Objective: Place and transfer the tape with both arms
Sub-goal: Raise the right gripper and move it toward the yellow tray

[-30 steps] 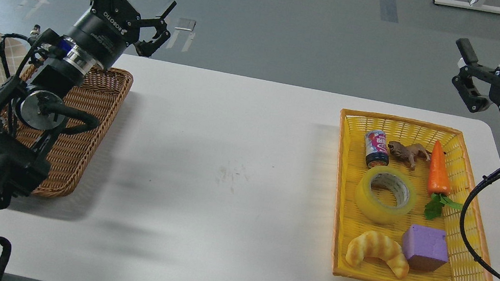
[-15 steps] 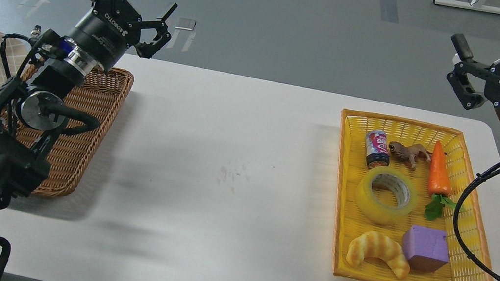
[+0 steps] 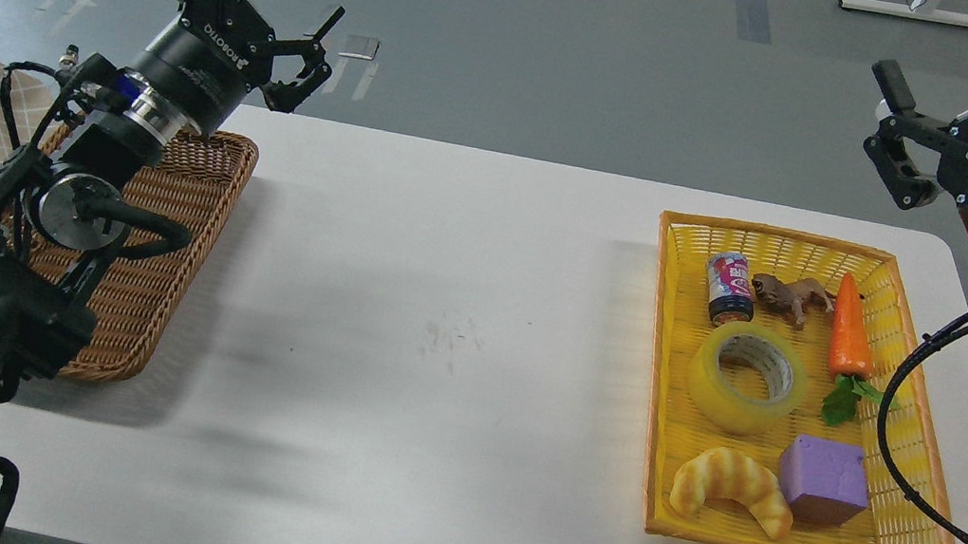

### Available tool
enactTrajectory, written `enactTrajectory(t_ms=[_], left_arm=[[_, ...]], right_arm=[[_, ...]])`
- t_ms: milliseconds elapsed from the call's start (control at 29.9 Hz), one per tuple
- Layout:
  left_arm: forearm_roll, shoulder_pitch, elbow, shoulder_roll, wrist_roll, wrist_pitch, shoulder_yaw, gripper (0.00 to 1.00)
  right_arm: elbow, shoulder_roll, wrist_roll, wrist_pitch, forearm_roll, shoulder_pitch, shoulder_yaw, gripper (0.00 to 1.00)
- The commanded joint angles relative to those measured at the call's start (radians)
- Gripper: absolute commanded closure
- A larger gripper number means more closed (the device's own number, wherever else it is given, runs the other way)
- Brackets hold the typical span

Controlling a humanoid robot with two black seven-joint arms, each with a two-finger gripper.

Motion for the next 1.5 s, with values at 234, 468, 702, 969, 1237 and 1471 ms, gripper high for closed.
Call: enactTrajectory(t_ms=[234,468,702,969,1237,1471], left_arm=[[0.001,0.0,-0.04,-0.001,-0.005,0.0,-0.005,0.02],[-0.001,0.002,-0.038,0.009,-0.001,0.0,-0.004,0.02],[0.002,0.003,-0.051,-0.001,0.003,0.0,-0.001,0.02],[0.004,0.008,-0.061,-0.016,-0.004,0.0,-0.015,0.02],[0.037,0.046,-0.123,-0.028,-0.005,0.0,-0.015,0.02],[0.053,0.063,-0.144,-0.022,0.001,0.0,-0.015,0.02]], right_arm=[[0.002,0.003,-0.002,0.0,-0.003,0.005,-0.002,0.0],[-0.003,0.005,-0.006,0.0,-0.003,0.016,-0.003,0.0],[0.028,0.009,-0.008,0.0,-0.026,0.016,-0.018,0.0],[0.049,0.058,-0.002,0.0,-0.047,0.005,-0.023,0.0],[0.055,-0.001,-0.002,0.0,-0.098,-0.024,-0.021,0.0],[0.055,-0.254,-0.002,0.0,-0.326,-0.013,-0.043,0.0]])
